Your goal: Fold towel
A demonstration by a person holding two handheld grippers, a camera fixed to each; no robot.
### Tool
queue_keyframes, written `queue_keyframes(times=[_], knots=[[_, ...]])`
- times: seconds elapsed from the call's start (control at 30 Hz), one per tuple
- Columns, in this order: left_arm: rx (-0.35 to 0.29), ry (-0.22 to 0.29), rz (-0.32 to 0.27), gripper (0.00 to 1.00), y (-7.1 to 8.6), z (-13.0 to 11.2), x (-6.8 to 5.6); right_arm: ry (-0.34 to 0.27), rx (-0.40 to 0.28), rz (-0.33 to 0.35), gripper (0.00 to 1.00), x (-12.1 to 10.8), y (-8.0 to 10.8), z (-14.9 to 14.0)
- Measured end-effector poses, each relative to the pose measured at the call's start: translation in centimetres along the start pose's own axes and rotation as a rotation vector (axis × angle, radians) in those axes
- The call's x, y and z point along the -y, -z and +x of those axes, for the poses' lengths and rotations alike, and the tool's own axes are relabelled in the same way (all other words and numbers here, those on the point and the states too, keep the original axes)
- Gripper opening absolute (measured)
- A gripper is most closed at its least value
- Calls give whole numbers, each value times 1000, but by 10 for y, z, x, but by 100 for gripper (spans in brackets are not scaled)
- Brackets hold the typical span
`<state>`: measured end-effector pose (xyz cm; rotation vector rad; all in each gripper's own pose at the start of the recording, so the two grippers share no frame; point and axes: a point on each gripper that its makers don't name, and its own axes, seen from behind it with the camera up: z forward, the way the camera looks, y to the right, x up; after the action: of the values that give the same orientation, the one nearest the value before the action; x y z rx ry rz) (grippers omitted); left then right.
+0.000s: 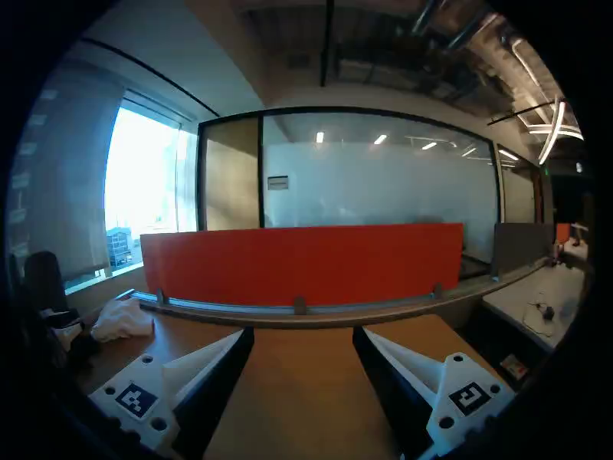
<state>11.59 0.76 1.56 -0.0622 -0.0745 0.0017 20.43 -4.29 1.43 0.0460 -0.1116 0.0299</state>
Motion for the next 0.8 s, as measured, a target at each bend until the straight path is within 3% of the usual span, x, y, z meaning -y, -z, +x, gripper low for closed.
queue_keyframes(times=[0.5,0.8], knots=[[-42,24,67,98,7,-51,21,31,-20,0,99,3,-6,-12],[-69,46,71,98,6,-79,19,30,-49,14,99,9,-7,-26]])
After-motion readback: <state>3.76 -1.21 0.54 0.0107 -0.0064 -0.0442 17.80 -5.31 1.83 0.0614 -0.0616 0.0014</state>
